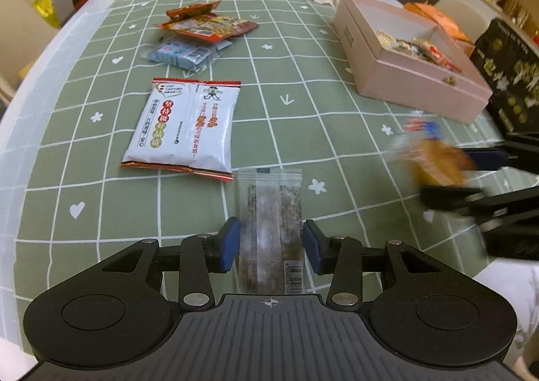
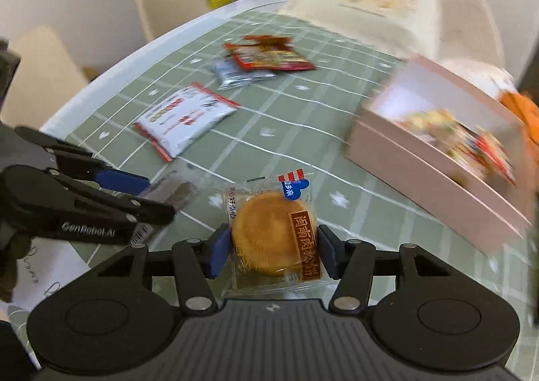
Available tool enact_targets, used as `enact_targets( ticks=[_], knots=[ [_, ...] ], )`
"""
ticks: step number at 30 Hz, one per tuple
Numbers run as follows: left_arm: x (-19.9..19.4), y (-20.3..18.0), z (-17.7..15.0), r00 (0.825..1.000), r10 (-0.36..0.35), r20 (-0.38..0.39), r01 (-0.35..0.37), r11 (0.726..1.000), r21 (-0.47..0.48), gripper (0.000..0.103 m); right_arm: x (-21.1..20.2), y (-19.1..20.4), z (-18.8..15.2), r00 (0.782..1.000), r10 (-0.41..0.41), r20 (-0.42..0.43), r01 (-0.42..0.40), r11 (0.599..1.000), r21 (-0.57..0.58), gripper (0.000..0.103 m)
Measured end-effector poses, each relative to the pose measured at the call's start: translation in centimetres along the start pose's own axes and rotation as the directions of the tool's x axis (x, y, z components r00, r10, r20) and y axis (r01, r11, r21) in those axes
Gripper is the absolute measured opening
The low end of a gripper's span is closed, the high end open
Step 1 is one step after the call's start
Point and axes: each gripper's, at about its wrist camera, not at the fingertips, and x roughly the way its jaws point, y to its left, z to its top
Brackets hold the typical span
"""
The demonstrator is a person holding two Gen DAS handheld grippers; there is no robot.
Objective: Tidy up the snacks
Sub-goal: 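Release the dark biscuit into the pink box with left tool while right tool drops the round cake in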
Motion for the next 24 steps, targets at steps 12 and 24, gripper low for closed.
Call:
enact_targets(
  ticks=[12, 24],
  knots=[
    [-3.4, -6.1, 2.4, 0.947, -0.294, 0.13, 0.287, 0.955, 0.07, 0.038, -7.8, -8.1, -5.3, 0.981, -0.195, 0.002, 0.186, 0.941, 0.284, 0.055],
    [-6.6, -9.0, 19.9, 0.806, -0.438, 0.398, 0.472, 0.882, 0.014, 0.044, -13.2, -11.4, -4.8, 0.959, -0.264, 0.105, 0.203, 0.894, 0.399, 0.055]
  ],
)
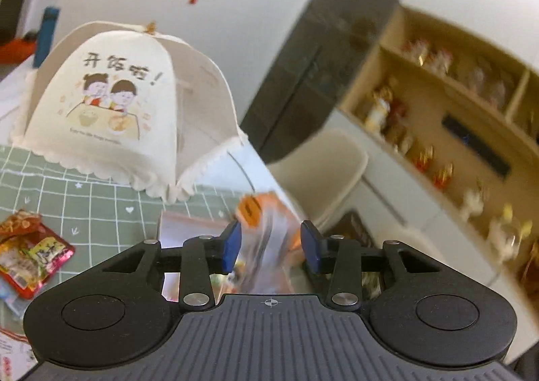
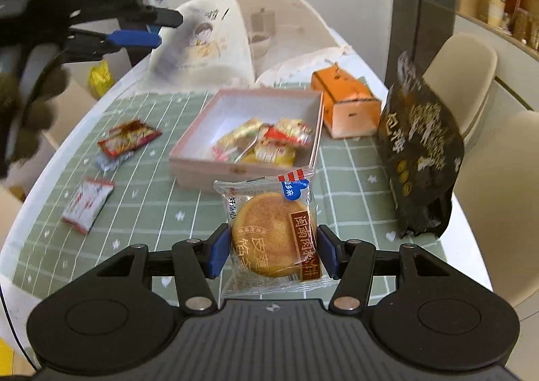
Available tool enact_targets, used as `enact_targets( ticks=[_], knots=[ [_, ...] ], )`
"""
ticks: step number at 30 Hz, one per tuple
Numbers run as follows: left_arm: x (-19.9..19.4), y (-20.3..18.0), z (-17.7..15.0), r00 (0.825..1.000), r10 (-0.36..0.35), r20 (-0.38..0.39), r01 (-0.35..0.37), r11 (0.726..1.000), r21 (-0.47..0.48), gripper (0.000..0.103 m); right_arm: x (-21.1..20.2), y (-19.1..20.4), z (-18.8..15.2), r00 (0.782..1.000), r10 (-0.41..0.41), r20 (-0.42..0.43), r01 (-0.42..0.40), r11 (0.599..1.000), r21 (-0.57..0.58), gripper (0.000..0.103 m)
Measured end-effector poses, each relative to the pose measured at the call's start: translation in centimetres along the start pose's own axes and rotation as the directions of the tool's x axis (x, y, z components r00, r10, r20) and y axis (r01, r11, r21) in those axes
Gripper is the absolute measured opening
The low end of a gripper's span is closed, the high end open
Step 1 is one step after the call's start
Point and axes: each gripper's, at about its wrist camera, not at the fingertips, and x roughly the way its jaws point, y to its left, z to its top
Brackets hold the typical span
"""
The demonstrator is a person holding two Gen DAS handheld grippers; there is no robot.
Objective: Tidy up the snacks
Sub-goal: 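Release the dark biscuit into the pink box with left tool while right tool drops the round cake in, then grasp the orange chip bag with the right tool and drop it into the pink box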
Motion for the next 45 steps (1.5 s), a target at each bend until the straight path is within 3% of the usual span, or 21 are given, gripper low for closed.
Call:
enact_targets(
  ticks=[3, 8, 13, 16, 18, 21, 23, 26, 30, 32, 34, 35, 37, 38, 39, 42, 45],
  knots=[
    [-0.9, 2.0, -1.0, 0.999, 0.037, 0.009, -0.037, 0.999, -0.019, 0.044, 0.7, -0.2, 0.5, 1.0, -0.015, 0.0, 0.015, 1.0, 0.0, 0.055],
    [-2.5, 7.7, -7.1, 0.979, 0.16, -0.129, -0.176, 0.977, -0.124, 0.044, 3.2, -0.3, 2.0, 1.0, 0.006, -0.03, -0.006, 1.0, -0.01, 0.055],
    [-3.8, 11.7, -11.9, 0.945, 0.223, -0.24, -0.268, 0.947, -0.179, 0.044, 6.0, 1.6, 8.4, 0.997, 0.059, 0.042, -0.055, 0.996, -0.074, 0.055],
    [-5.3, 13.7, -12.9, 0.924, 0.289, -0.249, -0.336, 0.926, -0.172, 0.044, 9.4, 3.2, 12.9, 0.997, 0.001, 0.081, 0.007, 0.996, -0.09, 0.081],
    [-6.4, 15.0, -13.0, 0.906, 0.348, -0.241, -0.391, 0.907, -0.157, 0.044, 11.4, 4.6, 14.4, 0.997, -0.025, 0.072, 0.032, 0.994, -0.106, 0.081],
    [-7.9, 17.1, -13.1, 0.88, 0.419, -0.224, -0.456, 0.876, -0.156, 0.044, 13.8, 7.7, 14.7, 0.996, 0.09, 0.008, -0.088, 0.99, -0.107, 0.082],
    [-8.9, 18.6, -13.1, 0.873, 0.437, -0.218, -0.475, 0.862, -0.175, 0.044, 15.9, 10.0, 14.5, 0.978, 0.2, -0.062, -0.204, 0.977, -0.067, 0.082],
    [-9.7, 20.4, -13.0, 0.875, 0.436, -0.212, -0.474, 0.859, -0.192, 0.044, 19.7, 13.7, 14.5, 0.948, 0.286, -0.143, -0.286, 0.958, 0.017, 0.082],
    [-10.8, 22.3, -12.9, 0.893, 0.404, -0.2, -0.443, 0.869, -0.22, 0.044, 25.4, 20.4, 15.9, 0.93, 0.306, -0.205, -0.305, 0.952, 0.037, 0.082],
    [-10.9, 23.2, -12.7, 0.899, 0.391, -0.199, -0.431, 0.871, -0.236, 0.044, 28.1, 24.3, 17.1, 0.943, 0.284, -0.171, -0.294, 0.955, -0.032, 0.082],
    [-11.3, 23.8, -12.8, 0.902, 0.379, -0.207, -0.422, 0.873, -0.245, 0.043, 30.7, 28.0, 18.1, 0.973, 0.199, -0.117, -0.213, 0.969, -0.121, 0.082],
    [-11.5, 24.0, -12.9, 0.904, 0.371, -0.214, -0.418, 0.875, -0.246, 0.043, 32.5, 29.4, 18.6, 0.976, 0.18, -0.121, -0.197, 0.97, -0.145, 0.082],
    [-11.8, 24.1, -13.2, 0.906, 0.358, -0.226, -0.407, 0.881, -0.24, 0.043, 35.4, 31.0, 18.9, 0.968, 0.179, -0.175, -0.204, 0.969, -0.139, 0.076],
    [-11.9, 24.2, -13.4, 0.908, 0.35, -0.23, -0.401, 0.884, -0.241, 0.043, 36.8, 31.5, 19.0, 0.961, 0.184, -0.205, -0.211, 0.97, -0.121, 0.06],
    [-12.1, 24.5, -13.6, 0.911, 0.341, -0.233, -0.395, 0.884, -0.25, 0.043, 37.7, 31.6, 19.0, 0.95, 0.198, -0.24, -0.228, 0.968, -0.104, 0.054],
    [-12.5, 25.5, -14.1, 0.918, 0.323, -0.23, -0.381, 0.878, -0.291, 0.043, 37.7, 31.5, 18.1, 0.937, 0.225, -0.269, -0.269, 0.953, -0.141, 0.05],
    [-12.4, 26.2, -13.9, 0.921, 0.318, -0.225, -0.377, 0.874, -0.308, 0.043, 35.3, 30.6, 16.0, 0.92, 0.252, -0.302, -0.318, 0.927, -0.197, 0.046]
  ],
)
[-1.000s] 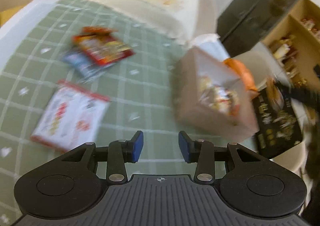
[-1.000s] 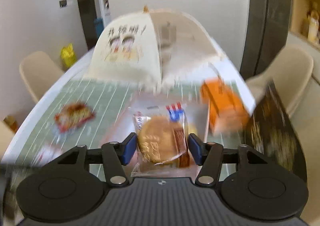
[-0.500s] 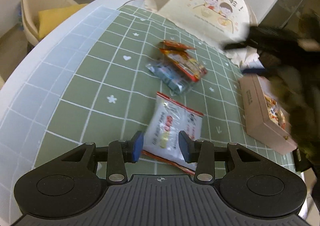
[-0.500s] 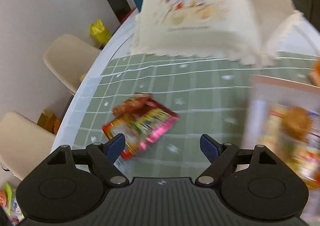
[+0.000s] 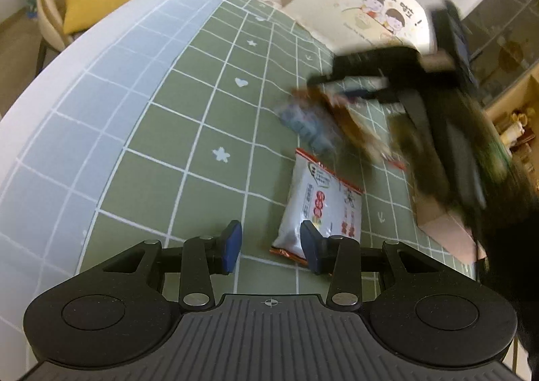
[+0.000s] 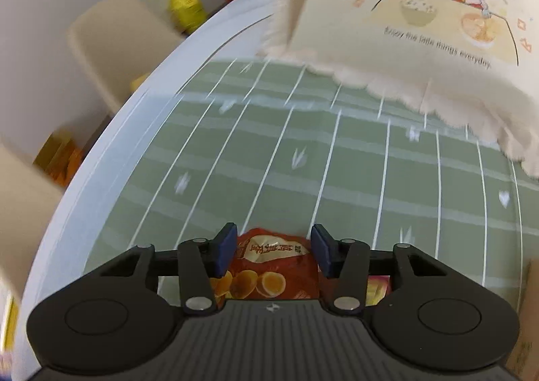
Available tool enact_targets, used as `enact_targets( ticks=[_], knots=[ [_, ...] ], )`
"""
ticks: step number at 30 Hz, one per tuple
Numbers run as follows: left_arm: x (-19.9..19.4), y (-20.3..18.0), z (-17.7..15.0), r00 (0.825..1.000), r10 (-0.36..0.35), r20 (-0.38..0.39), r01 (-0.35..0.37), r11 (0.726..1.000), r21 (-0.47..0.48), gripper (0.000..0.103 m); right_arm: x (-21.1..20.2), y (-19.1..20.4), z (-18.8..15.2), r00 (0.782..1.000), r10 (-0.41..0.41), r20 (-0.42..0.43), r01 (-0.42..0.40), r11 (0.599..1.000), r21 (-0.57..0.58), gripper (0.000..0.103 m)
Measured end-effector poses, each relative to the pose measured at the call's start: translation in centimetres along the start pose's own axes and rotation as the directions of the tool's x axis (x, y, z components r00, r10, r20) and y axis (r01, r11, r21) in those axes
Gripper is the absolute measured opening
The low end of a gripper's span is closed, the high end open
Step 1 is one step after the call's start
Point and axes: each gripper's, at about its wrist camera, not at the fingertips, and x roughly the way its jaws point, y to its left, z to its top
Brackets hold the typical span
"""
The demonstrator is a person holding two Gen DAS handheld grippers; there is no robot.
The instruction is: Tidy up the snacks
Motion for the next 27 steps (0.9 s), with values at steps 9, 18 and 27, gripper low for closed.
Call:
enact_targets(
  ticks=[9, 18, 27],
  knots=[
    [0.2, -1.5, -0.7, 1.0, 0.009, -0.005, -0.009, 1.0, 0.027, 0.043, -6.8, -0.4, -12.7, 0.987, 0.156, -0.046, -0.156, 0.988, 0.006, 0.045],
    [0.6, -5.9, -1.6, 1.0, -0.008, -0.006, 0.008, 0.996, 0.089, 0.043, -18.4, -4.2, -19.8, 0.976, -0.13, 0.176, 0.13, 0.991, 0.011, 0.065],
    [3.5, -11.6, 1.2, 1.0, -0.003, 0.008, 0.001, 0.96, 0.281, 0.043, -15.3, -12.6, -13.1, 0.953, -0.203, 0.226, 0.136, 0.95, 0.282, 0.063]
  ],
)
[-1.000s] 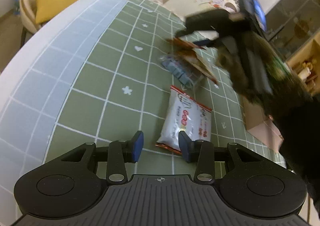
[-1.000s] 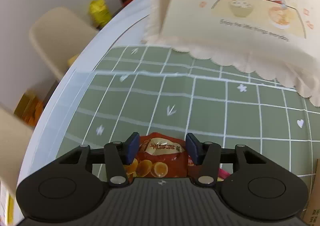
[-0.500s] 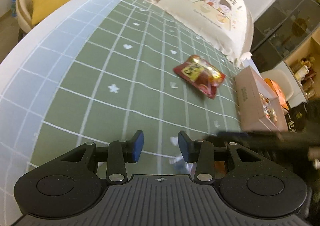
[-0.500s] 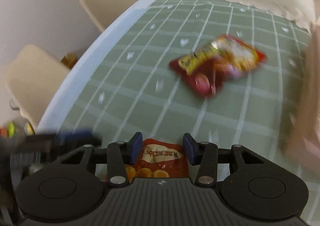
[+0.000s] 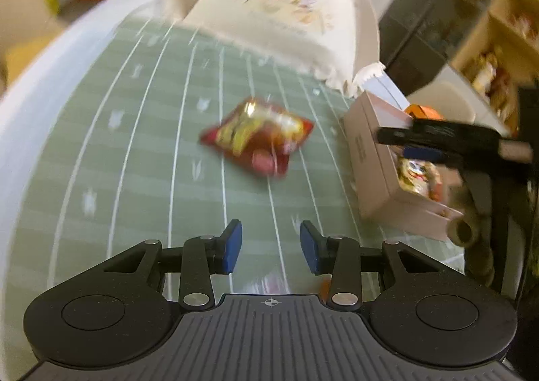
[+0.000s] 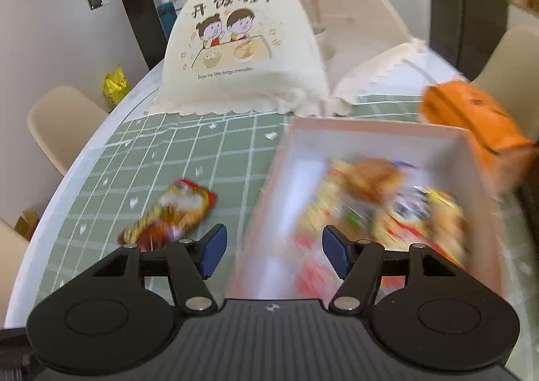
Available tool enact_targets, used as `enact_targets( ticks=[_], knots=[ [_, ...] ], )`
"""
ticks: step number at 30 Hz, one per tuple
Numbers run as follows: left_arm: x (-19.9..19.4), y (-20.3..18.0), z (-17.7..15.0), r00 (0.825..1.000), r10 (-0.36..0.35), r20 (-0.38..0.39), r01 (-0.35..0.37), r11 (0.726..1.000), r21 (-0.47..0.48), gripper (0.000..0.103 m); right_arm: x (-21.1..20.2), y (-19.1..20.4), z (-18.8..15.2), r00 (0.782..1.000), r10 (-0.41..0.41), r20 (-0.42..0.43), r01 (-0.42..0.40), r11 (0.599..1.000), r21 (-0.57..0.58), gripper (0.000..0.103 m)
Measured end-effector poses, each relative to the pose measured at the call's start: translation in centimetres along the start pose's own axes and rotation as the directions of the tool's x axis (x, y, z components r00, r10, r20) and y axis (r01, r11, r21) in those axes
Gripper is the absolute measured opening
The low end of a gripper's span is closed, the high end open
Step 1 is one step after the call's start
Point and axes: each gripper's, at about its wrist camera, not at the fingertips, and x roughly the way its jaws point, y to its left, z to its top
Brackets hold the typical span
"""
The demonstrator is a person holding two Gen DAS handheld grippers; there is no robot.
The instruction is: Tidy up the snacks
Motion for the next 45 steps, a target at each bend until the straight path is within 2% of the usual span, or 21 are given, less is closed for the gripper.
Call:
enact_targets(
  ticks=[2, 4, 7, 11, 14, 16, 18, 20, 23, 25, 27, 30, 32, 34, 36, 38, 40, 42, 43, 45],
  knots=[
    [0.6, 0.1, 2.0, 0.999, 0.036, -0.007, -0.036, 0.999, 0.026, 0.039, 2.6, 1.3, 1.6, 0.999, 0.008, -0.033, -0.009, 1.0, -0.03, 0.049],
    [0.2, 0.7, 2.8, 1.0, 0.031, 0.001, -0.031, 1.0, 0.004, 0.031, 4.1, 3.0, 2.6, 0.998, -0.002, -0.059, 0.0, 0.999, -0.047, 0.05],
    [-0.3, 2.1, 2.1, 1.0, -0.009, -0.003, 0.009, 0.999, -0.043, 0.031, 5.4, 5.3, 3.1, 0.999, -0.029, -0.043, 0.024, 0.995, -0.101, 0.05],
    [1.1, 4.3, 1.4, 0.999, 0.015, -0.047, -0.017, 0.999, -0.049, 0.03, 6.5, 8.5, 3.4, 0.999, 0.025, -0.045, -0.032, 0.984, -0.174, 0.05],
    [1.9, 5.7, 3.0, 1.0, 0.006, -0.022, -0.008, 0.998, -0.068, 0.03, 6.7, 10.5, 3.2, 0.995, 0.073, -0.07, -0.088, 0.969, -0.232, 0.048],
    [2.6, 6.1, 4.7, 1.0, 0.008, 0.01, -0.007, 0.999, -0.05, 0.03, 5.7, 10.8, 3.0, 0.993, 0.086, -0.081, -0.102, 0.969, -0.224, 0.048],
    [4.2, 6.2, 7.2, 0.999, 0.007, 0.041, -0.006, 0.999, -0.035, 0.03, 3.7, 10.5, 2.2, 0.996, 0.074, -0.054, -0.084, 0.975, -0.205, 0.049],
    [6.8, 5.9, 9.9, 0.998, -0.016, 0.057, 0.017, 1.0, -0.019, 0.03, 1.0, 9.9, 0.7, 0.997, 0.072, -0.033, -0.077, 0.978, -0.192, 0.056],
    [11.8, 4.4, 13.2, 0.998, -0.047, 0.029, 0.045, 0.997, 0.056, 0.03, -2.4, 9.3, -2.2, 0.999, 0.037, -0.034, -0.043, 0.976, -0.214, 0.06],
    [14.6, 3.0, 14.0, 0.999, -0.032, -0.004, 0.032, 0.991, 0.131, 0.03, -3.9, 9.1, -4.4, 0.997, 0.016, -0.07, -0.032, 0.97, -0.242, 0.061],
    [16.3, 1.9, 13.5, 0.999, -0.007, -0.054, 0.018, 0.976, 0.219, 0.026, -5.0, 8.7, -6.5, 0.994, -0.023, -0.104, -0.006, 0.964, -0.266, 0.062],
    [15.1, 0.7, 11.2, 0.999, 0.009, -0.038, 0.004, 0.941, 0.339, 0.025, -5.5, 7.4, -8.6, 0.987, -0.033, -0.154, -0.004, 0.971, -0.239, 0.065],
    [13.3, 0.3, 9.1, 0.999, -0.007, -0.051, 0.026, 0.927, 0.374, 0.024, -5.8, 6.7, -9.6, 0.986, -0.027, -0.164, -0.011, 0.974, -0.226, 0.067],
    [11.2, 0.5, 7.0, 0.998, -0.014, -0.058, 0.035, 0.927, 0.374, 0.024, -5.8, 6.2, -10.2, 0.986, -0.013, -0.169, -0.023, 0.978, -0.207, 0.071],
    [9.2, 0.7, 4.8, 0.997, -0.029, -0.068, 0.051, 0.932, 0.36, 0.024, -5.9, 6.1, -10.3, 0.985, 0.009, -0.175, -0.041, 0.982, -0.184, 0.071],
    [7.1, 1.2, 2.7, 0.996, -0.039, -0.075, 0.06, 0.947, 0.314, 0.024, -6.0, 6.2, -10.2, 0.986, 0.034, -0.164, -0.063, 0.982, -0.177, 0.074],
    [5.6, 2.0, 1.3, 0.992, -0.073, -0.102, 0.094, 0.971, 0.219, 0.023, -5.9, 6.8, -10.1, 0.985, 0.054, -0.162, -0.083, 0.98, -0.179, 0.077],
    [3.8, 3.6, 0.3, 0.98, -0.155, -0.127, 0.164, 0.984, 0.07, 0.024, -5.5, 7.6, -10.1, 0.982, 0.078, -0.174, -0.109, 0.978, -0.175, 0.078],
    [2.5, 4.6, -0.1, 0.98, -0.174, -0.101, 0.174, 0.985, -0.007, 0.024, -5.0, 8.0, -10.0, 0.979, 0.092, -0.181, -0.123, 0.978, -0.169, 0.078],
    [-0.6, 6.5, -0.9, 0.991, -0.13, -0.008, 0.128, 0.984, -0.126, 0.025, -4.2, 9.2, -9.7, 0.973, 0.124, -0.195, -0.152, 0.979, -0.135, 0.079]
  ],
)
